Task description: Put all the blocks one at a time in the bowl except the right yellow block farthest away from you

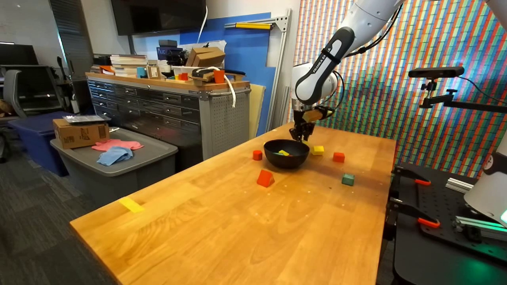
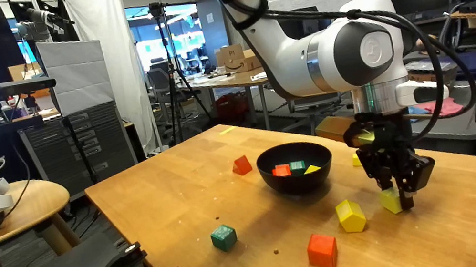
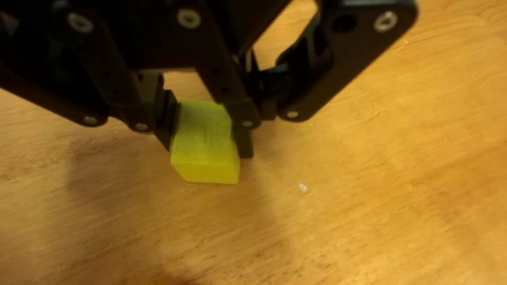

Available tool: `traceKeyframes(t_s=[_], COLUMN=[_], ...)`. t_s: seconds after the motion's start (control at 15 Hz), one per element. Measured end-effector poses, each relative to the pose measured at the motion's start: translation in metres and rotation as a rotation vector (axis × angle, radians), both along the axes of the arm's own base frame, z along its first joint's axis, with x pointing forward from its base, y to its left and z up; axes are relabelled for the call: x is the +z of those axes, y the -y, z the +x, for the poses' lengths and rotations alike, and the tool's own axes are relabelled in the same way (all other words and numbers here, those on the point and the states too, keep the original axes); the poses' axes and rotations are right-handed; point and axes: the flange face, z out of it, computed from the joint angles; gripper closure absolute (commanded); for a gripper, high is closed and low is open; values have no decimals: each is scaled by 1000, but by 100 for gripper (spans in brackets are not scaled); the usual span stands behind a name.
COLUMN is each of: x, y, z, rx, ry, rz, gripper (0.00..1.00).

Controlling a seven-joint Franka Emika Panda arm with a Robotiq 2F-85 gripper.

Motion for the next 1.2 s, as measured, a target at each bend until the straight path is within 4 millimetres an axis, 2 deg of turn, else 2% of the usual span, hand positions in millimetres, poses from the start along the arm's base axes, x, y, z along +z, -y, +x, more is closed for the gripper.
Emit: traceKeyframes(t_s=[0.2, 0.4, 0.6, 0.8, 1.0, 1.2], x=[12, 57, 110, 143, 155, 148], y=[-2, -15, -45, -86, -125, -152], z=[2, 4, -3, -14, -22, -26], rx=[40, 161, 290, 384, 444, 491], ry=[13, 82, 180, 243, 276, 290], rz=[-28, -114, -156, -148, -114, -88], gripper=[89, 89, 89, 89, 89, 88])
